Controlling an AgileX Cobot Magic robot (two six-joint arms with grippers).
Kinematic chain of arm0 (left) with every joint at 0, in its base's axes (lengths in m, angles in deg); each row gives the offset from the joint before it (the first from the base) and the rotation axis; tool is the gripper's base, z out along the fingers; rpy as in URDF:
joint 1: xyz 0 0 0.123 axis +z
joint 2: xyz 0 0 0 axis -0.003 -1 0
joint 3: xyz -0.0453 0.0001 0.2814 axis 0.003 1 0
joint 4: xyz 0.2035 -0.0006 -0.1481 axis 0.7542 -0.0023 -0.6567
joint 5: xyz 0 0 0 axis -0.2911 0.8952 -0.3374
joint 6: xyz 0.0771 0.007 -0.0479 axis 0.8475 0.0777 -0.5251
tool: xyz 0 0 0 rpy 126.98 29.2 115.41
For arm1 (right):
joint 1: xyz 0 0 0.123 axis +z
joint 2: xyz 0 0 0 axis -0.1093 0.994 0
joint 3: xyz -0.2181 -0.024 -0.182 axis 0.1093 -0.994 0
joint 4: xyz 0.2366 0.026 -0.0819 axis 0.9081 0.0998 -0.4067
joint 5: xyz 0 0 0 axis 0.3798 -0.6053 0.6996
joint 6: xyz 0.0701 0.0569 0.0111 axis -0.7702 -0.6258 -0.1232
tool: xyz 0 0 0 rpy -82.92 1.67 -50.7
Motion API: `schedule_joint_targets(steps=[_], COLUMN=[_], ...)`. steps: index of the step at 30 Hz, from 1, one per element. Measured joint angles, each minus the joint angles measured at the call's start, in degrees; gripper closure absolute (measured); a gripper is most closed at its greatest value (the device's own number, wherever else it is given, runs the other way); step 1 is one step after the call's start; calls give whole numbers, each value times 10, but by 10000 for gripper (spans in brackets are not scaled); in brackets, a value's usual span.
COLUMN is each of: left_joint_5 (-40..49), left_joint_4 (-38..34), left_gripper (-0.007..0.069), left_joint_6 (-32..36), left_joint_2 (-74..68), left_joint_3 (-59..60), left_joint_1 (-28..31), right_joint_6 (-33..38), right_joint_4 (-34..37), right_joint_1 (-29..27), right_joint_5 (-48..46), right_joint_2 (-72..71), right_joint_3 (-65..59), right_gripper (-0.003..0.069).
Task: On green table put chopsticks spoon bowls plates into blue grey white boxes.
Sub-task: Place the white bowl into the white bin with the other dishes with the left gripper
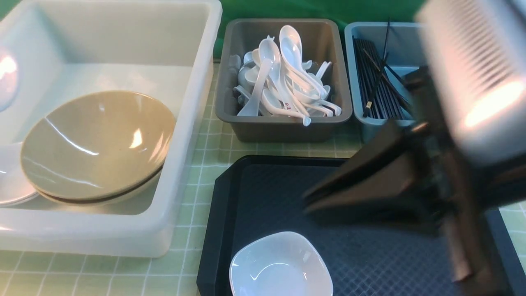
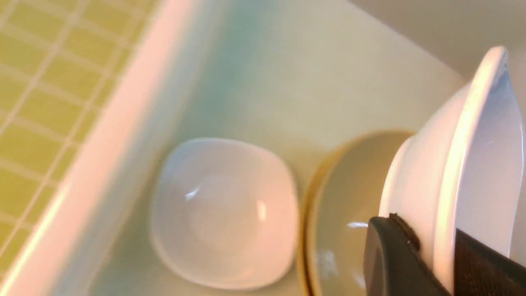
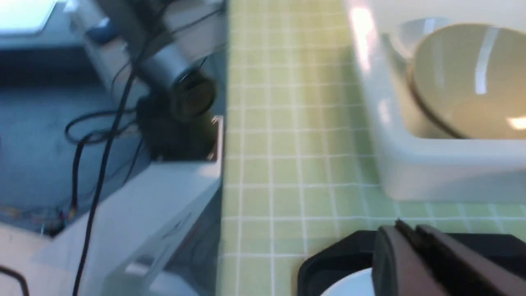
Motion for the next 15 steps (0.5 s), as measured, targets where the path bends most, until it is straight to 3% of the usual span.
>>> schedule_joint_targets(steps=[2,6,15], left_joint_5=[-27,-73,-139], left_joint_4=[10,43,75], left_gripper=[609,609,609], left_joint_6=[-15,-57,-101], left_joint_2=[1,1,-14], left_joint_3=[25,69,102], left_joint_1=[2,2,2], right_joint_6=[-44,-82,-89], right_joint_4=[-62,-115,-125], right_joint_1=[56,96,106], right_joint_5=[16,18,19], right_joint_2=[23,49,60], right_joint_3=[13,18,20], right_gripper=[602,601,590])
